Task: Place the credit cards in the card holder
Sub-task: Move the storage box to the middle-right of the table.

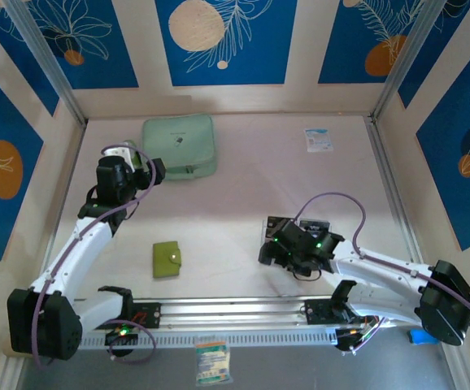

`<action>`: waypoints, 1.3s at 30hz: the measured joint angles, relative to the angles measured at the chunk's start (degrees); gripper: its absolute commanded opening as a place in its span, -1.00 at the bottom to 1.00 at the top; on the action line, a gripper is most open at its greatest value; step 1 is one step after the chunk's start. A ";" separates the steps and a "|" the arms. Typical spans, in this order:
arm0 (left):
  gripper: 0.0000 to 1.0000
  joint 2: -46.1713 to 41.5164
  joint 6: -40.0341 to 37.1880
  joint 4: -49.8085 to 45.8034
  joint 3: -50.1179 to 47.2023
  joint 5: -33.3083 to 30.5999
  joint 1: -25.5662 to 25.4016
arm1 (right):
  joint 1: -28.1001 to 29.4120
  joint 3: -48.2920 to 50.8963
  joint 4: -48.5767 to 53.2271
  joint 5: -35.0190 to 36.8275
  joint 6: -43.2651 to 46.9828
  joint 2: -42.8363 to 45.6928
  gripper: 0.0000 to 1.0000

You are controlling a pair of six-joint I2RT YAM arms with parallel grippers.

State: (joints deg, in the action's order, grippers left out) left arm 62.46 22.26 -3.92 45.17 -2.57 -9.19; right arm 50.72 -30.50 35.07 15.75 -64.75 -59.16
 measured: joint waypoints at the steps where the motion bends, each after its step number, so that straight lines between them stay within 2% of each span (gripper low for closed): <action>1: 1.00 -0.02 0.00 -0.02 0.00 0.00 -0.09 | -0.74 0.28 -0.42 0.20 0.33 0.00 0.90; 16: 1.00 -0.02 0.00 -0.02 0.00 -0.37 -1.62 | -11.10 1.29 -5.86 0.81 6.71 -2.40 0.90; 39: 1.00 -1.99 0.00 -0.07 -0.02 -0.90 -2.36 | -25.99 -4.94 -15.65 -0.70 17.75 -16.41 0.91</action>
State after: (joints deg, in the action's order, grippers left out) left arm 60.47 22.26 -3.99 45.15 -3.46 -11.55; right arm 24.73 -35.44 19.42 15.05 -47.00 -75.57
